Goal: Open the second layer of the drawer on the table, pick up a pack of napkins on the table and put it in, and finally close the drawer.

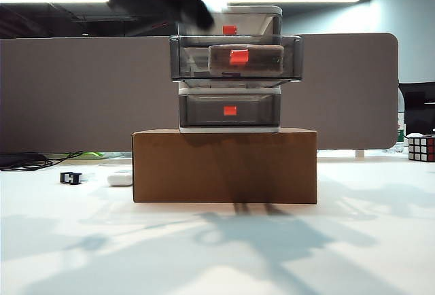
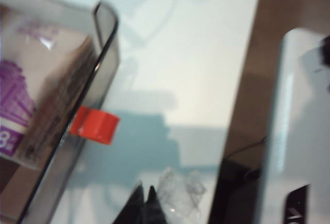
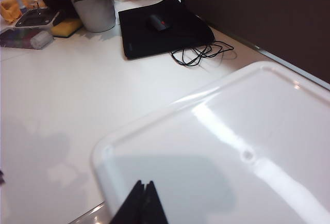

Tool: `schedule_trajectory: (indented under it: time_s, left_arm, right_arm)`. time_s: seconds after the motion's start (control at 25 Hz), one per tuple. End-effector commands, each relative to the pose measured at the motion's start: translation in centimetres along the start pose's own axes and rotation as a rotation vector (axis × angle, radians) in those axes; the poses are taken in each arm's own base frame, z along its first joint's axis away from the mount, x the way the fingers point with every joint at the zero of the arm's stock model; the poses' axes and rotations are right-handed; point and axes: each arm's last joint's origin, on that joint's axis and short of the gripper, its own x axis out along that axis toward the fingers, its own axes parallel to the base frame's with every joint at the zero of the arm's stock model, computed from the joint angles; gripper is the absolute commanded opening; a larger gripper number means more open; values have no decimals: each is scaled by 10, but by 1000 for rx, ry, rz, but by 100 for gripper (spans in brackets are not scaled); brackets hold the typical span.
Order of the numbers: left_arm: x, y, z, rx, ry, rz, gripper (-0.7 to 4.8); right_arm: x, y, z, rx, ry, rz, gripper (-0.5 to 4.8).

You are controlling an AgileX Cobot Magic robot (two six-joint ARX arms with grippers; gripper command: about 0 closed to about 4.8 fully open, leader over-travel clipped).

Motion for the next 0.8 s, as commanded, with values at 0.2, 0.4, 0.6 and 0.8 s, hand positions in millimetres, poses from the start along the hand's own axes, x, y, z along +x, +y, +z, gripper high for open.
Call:
schedule_trajectory:
  time_s: [0.2, 0.4, 0.6, 0.8]
  left_arm:
    - [40, 21, 1, 10, 7, 107, -6]
    - [37, 24, 6, 29, -16, 230, -6]
    - [34, 31, 19, 59, -128, 387, -6]
    - [35, 39, 32, 167, -237, 516, -6]
  right_arm:
    - [23, -18, -1, 10, 34, -49, -5]
    - [24, -18, -12, 13, 120, -63, -5]
    - [24, -17, -15, 22, 152, -57, -5]
    - [23, -17, -15, 24, 155, -56, -5]
